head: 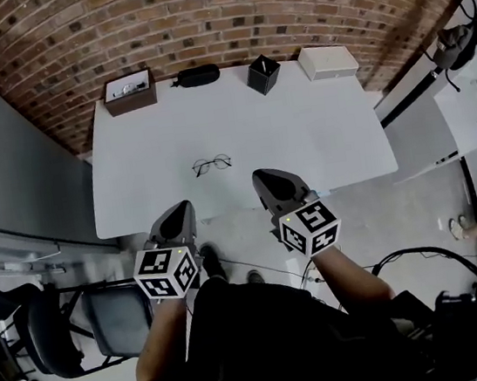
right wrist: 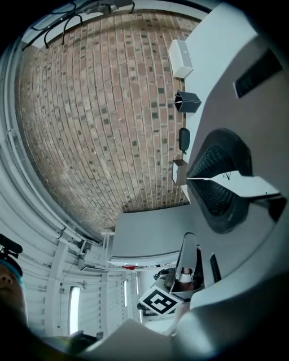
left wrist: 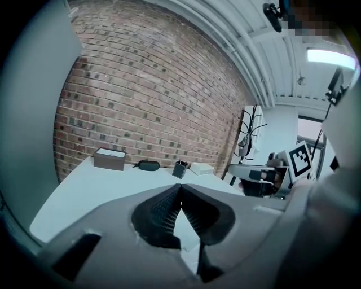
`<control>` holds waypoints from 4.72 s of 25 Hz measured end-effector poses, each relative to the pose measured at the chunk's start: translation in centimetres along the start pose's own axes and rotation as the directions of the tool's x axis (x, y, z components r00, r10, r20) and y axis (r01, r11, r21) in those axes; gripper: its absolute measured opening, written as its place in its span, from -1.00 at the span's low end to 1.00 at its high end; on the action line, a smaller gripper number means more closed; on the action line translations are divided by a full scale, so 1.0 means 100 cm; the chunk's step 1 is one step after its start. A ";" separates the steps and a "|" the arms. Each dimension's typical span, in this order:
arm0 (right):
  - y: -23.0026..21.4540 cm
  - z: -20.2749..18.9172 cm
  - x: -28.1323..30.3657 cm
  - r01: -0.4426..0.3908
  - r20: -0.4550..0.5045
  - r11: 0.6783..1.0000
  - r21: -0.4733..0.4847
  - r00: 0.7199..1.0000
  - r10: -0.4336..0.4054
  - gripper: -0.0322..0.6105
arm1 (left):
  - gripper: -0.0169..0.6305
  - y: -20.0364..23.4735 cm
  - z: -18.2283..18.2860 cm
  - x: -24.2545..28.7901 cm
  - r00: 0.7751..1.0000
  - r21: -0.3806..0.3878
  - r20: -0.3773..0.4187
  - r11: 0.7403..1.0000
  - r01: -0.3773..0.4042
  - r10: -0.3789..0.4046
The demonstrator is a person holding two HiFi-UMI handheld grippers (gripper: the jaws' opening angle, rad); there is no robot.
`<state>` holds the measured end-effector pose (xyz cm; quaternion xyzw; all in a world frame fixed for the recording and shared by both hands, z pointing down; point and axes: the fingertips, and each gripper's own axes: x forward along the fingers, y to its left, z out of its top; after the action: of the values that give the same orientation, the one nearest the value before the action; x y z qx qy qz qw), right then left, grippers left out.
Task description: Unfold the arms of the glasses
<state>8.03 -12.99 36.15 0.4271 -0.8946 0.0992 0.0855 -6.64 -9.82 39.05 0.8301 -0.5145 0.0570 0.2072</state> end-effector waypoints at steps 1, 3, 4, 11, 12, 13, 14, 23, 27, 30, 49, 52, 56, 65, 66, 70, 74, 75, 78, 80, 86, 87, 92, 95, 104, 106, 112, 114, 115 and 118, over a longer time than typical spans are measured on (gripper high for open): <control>-0.002 -0.001 0.009 0.003 -0.006 1.000 0.003 1.000 -0.003 -0.87 | -0.92 0.006 0.002 0.006 1.000 0.000 -0.006 1.000 0.003 -0.003; -0.009 -0.005 0.027 0.015 -0.018 1.000 0.014 1.000 -0.015 -0.87 | -0.92 0.018 0.006 0.018 1.000 0.004 -0.007 1.000 0.004 -0.004; -0.012 -0.009 0.035 0.025 -0.032 1.000 0.017 0.999 -0.024 -0.87 | -0.92 0.024 0.007 0.023 1.000 0.008 -0.007 1.000 0.004 -0.004; -0.026 -0.044 0.085 0.055 -0.149 0.998 0.027 0.988 -0.050 -0.87 | -0.92 0.065 -0.017 0.073 0.990 -0.119 -0.117 0.991 0.059 -0.073; -0.028 -0.048 0.091 0.055 -0.162 0.998 0.034 0.986 -0.048 -0.87 | -0.92 0.070 -0.021 0.079 0.988 -0.127 -0.131 0.990 0.061 -0.078; -0.029 -0.052 0.096 0.056 -0.177 0.998 0.041 0.983 -0.048 -0.87 | -0.92 0.075 -0.025 0.084 0.986 -0.109 -0.149 0.992 0.059 -0.075; -0.030 -0.057 0.100 0.058 -0.195 0.997 0.046 0.980 -0.048 -0.87 | -0.92 0.080 -0.031 0.090 0.983 -0.083 -0.169 0.995 0.057 -0.070; -0.039 -0.103 0.139 0.096 -0.304 0.995 0.024 0.949 -0.084 -0.87 | -0.91 0.102 -0.067 0.129 0.954 -0.156 -0.252 0.980 0.125 -0.162; -0.047 -0.122 0.145 0.087 -0.356 0.996 -0.005 0.931 -0.083 -0.86 | -0.91 0.102 -0.083 0.140 0.940 -0.141 -0.302 0.982 0.123 -0.161; -0.049 -0.137 0.155 0.061 -0.388 0.998 -0.021 0.919 -0.064 -0.86 | -0.91 0.109 -0.096 0.152 0.931 -0.118 -0.341 0.988 0.098 -0.133; -0.080 -0.227 0.191 -0.007 -0.552 0.997 -0.070 0.833 -0.033 -0.60 | -0.59 0.127 -0.171 0.206 0.854 -0.070 -0.518 0.998 0.007 -0.042; -0.080 -0.233 0.192 -0.001 -0.559 0.997 -0.074 0.828 -0.041 -0.61 | -0.59 0.128 -0.176 0.208 0.846 -0.064 -0.532 0.998 0.000 -0.034; -0.082 -0.238 0.194 0.005 -0.559 0.998 -0.067 0.828 -0.041 -0.66 | -0.59 0.130 -0.178 0.210 0.847 -0.067 -0.532 0.998 -0.016 -0.022; -0.081 -0.241 0.194 0.012 -0.560 0.998 -0.055 0.827 -0.040 -0.77 | -0.78 0.130 -0.183 0.210 0.828 -0.020 -0.561 1.000 0.001 -0.012; -0.081 -0.241 0.194 0.013 -0.559 0.998 -0.055 0.828 -0.041 -0.78 | -0.78 0.130 -0.183 0.210 0.827 -0.012 -0.562 1.000 0.003 -0.009; -0.079 -0.241 0.194 0.014 -0.556 0.998 -0.054 0.830 -0.042 -0.80 | -0.80 0.129 -0.184 0.210 0.821 0.008 -0.570 1.000 0.018 -0.010; -0.078 -0.237 0.193 0.026 -0.546 0.998 -0.055 0.836 -0.051 -0.81 | -0.83 0.126 -0.185 0.212 0.822 -0.059 -0.568 0.998 0.002 -0.035; -0.078 -0.235 0.193 0.032 -0.541 0.998 -0.050 0.839 -0.054 -0.81 | -0.83 0.126 -0.184 0.212 0.826 -0.094 -0.563 0.996 -0.010 -0.045; -0.077 -0.227 0.190 0.038 -0.522 0.999 -0.039 0.851 -0.053 -0.81 | -0.83 0.123 -0.179 0.212 0.835 -0.104 -0.548 0.995 -0.008 -0.050; -0.074 -0.220 0.189 0.036 -0.501 0.999 -0.037 0.864 -0.049 -0.81 | -0.83 0.122 -0.177 0.211 0.839 -0.096 -0.541 0.995 -0.001 -0.051; -0.065 -0.210 0.188 0.008 -0.467 0.999 -0.036 0.884 -0.024 -0.82 | -0.83 0.123 -0.175 0.203 0.853 -0.138 -0.520 0.990 -0.038 -0.039; -0.062 -0.208 0.187 0.001 -0.460 0.999 -0.035 0.888 -0.017 -0.82 | -0.84 0.122 -0.174 0.203 0.856 -0.139 -0.515 0.990 -0.040 -0.037; -0.056 -0.195 0.188 -0.017 -0.428 0.999 -0.034 0.904 0.001 -0.82 | -0.84 0.120 -0.164 0.202 0.878 -0.167 -0.477 0.985 -0.046 -0.040; -0.051 -0.188 0.187 -0.032 -0.407 0.999 -0.035 0.913 0.015 -0.82 | -0.85 0.114 -0.158 0.199 0.888 -0.180 -0.457 0.983 -0.042 -0.046; -0.031 -0.183 0.178 -0.095 -0.386 0.994 -0.060 0.920 0.065 -0.82 | -0.86 0.099 -0.155 0.193 0.903 -0.122 -0.428 0.992 -0.009 -0.044; -0.026 -0.186 0.176 -0.113 -0.392 0.991 -0.067 0.917 0.078 -0.82 | -0.85 0.095 -0.157 0.192 0.904 -0.087 -0.424 0.996 0.013 -0.049; -0.013 -0.202 0.171 -0.168 -0.422 0.983 -0.072 0.898 0.122 -0.82 | -0.85 0.084 -0.166 0.189 0.904 -0.096 -0.420 0.995 0.034 -0.072; -0.010 -0.209 0.168 -0.182 -0.431 0.980 -0.075 0.892 0.133 -0.82 | -0.85 0.079 -0.170 0.188 0.901 -0.095 -0.426 0.994 0.046 -0.082; -0.009 -0.213 0.168 -0.189 -0.436 0.979 -0.075 0.889 0.139 -0.82 | -0.85 0.077 -0.172 0.188 0.899 -0.098 -0.429 0.994 0.054 -0.091; -0.007 -0.222 0.166 -0.202 -0.451 0.977 -0.073 0.880 0.149 -0.82 | -0.85 0.071 -0.180 0.185 0.888 -0.099 -0.444 0.992 0.082 -0.118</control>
<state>-0.26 -20.26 61.58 0.3047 -0.8909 0.1482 0.3023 -2.12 -20.67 63.08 0.8114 -0.4111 0.2160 0.3549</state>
